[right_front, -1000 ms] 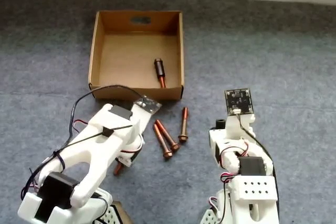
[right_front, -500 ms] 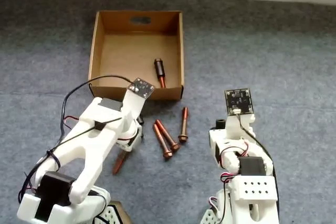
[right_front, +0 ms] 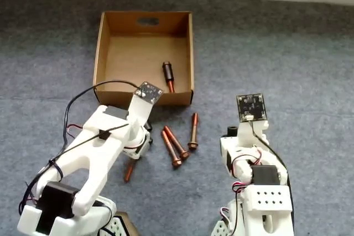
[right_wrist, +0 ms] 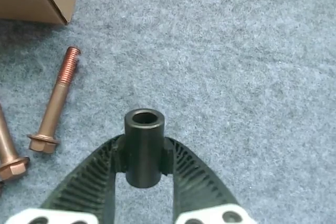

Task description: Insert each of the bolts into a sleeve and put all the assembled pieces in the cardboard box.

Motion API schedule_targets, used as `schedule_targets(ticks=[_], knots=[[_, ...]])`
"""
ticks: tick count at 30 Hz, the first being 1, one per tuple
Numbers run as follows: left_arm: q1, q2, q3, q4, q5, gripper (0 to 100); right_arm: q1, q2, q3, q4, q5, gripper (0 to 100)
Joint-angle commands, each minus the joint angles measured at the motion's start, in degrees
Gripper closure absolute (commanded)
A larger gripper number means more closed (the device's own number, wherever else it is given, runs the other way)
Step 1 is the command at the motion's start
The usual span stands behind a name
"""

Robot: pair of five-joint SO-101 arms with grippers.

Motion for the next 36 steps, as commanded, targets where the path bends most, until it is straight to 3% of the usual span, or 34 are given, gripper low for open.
schedule_targets(ticks=[1,3,12,18,29,36], knots=[[-0.66,-0.22,0.22,-0.35,-0.09,94,0.48,-0.84,-0.31,-0.84,-0.18,99.3],[-0.66,-0.22,0.22,-0.18,0.00,100,0.48,-0.84,-0.31,-0.84,-0.18,99.3],[-0.57,-0.84,0.22,-0.35,0.00,99,0.48,-0.84,-0.31,-0.84,-0.18,99.3],[3.47,-6.02,1.19,0.00,0.00,99,0.48,-0.92,-0.40,-0.75,-0.18,99.3],[3.82,-55.87,15.78,-0.35,0.00,99,-0.31,-0.92,-2.07,-1.80,-0.62,99.3],[3.74,-80.57,18.33,-2.55,0.18,99,-7.87,-0.92,-12.09,-1.98,-0.70,99.3]])
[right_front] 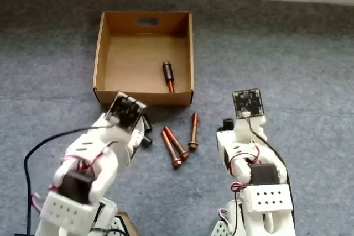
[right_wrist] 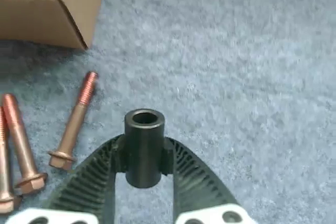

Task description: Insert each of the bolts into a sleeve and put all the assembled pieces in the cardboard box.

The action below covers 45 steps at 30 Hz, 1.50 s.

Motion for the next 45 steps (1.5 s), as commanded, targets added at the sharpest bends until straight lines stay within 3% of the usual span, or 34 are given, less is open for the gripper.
schedule_targets(ticks=[1,6,10,16,23,26,31,34,41,45], knots=[[0.31,-11.82,0.84,-2.73,0.18,99,-5.14,-0.92,-8.75,-1.10,-0.70,99.3],[0.31,-19.30,6.20,-8.97,0.18,99,-10.86,-0.92,-13.23,-5.93,-1.14,99.3],[0.40,-19.12,7.34,-16.18,0.35,99,-11.03,-0.92,-13.58,-12.53,-8.53,99.3],[0.84,-18.86,3.38,-18.90,16.35,99,-10.95,-0.92,-13.23,-21.58,-9.41,99.3],[0.84,-17.98,-1.01,-21.80,16.62,99,-10.77,-5.14,-12.79,-29.05,-9.49,99.3],[1.19,-11.03,-3.56,-25.23,16.62,99,-10.68,-13.23,-10.86,-26.33,-9.32,99.3],[5.85,4.97,-16.04,-25.14,16.62,99,-10.68,-27.38,-1.54,-25.45,-9.23,99.3],[7.08,7.96,-21.85,-25.23,16.62,99,-10.77,-33.10,5.58,-25.45,-9.23,99.3],[9.89,8.57,-24.48,-25.93,16.53,99,-10.77,-34.77,13.49,-28.70,-9.14,99.3],[16.22,9.45,-20.26,-34.73,16.44,99,-10.95,-34.86,15.78,-31.60,-9.23,99.3]])
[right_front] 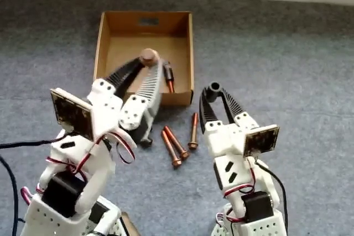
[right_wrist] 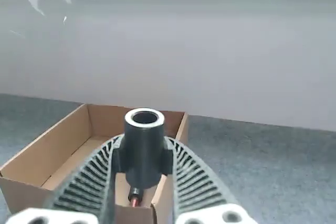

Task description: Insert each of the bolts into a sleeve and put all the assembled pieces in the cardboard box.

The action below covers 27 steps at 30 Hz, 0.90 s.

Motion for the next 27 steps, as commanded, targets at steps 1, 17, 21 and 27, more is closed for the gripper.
schedule_targets(ticks=[1,17,21,27], knots=[[4.79,1.80,1.54,-10.29,0.26,99,-0.40,-0.48,0.84,-2.95,-0.44,99.3],[9.01,22.81,-2.68,-21.27,0.53,99,-0.22,-0.22,1.80,-3.30,-0.26,99.3],[9.01,24.13,-4.35,-21.27,0.62,99,-0.13,-0.13,1.89,-3.21,-0.26,99.3],[9.27,24.13,-4.44,-21.27,0.62,99,-0.13,-0.13,1.98,-3.21,0.18,99.3]])
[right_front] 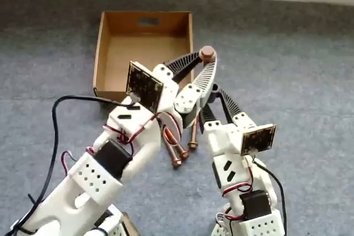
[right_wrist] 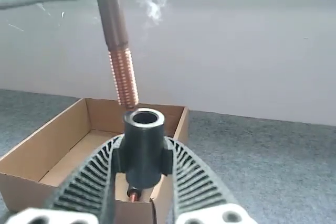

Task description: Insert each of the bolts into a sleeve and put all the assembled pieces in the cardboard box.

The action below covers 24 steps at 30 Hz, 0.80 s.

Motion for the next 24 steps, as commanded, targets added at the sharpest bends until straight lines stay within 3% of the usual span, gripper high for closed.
schedule_targets(ticks=[1,6,24], knots=[[1.71,0.04,-3.47,-1.41,0.62,99,-0.13,-0.13,-0.31,-1.27,1.32,99.3],[4.53,0.04,-3.38,-1.32,0.35,99,-0.13,-0.22,1.36,-1.36,3.16,99.3],[3.82,0.57,-2.95,-1.32,0.26,99,-0.13,-0.66,1.36,-1.36,2.99,99.3]])
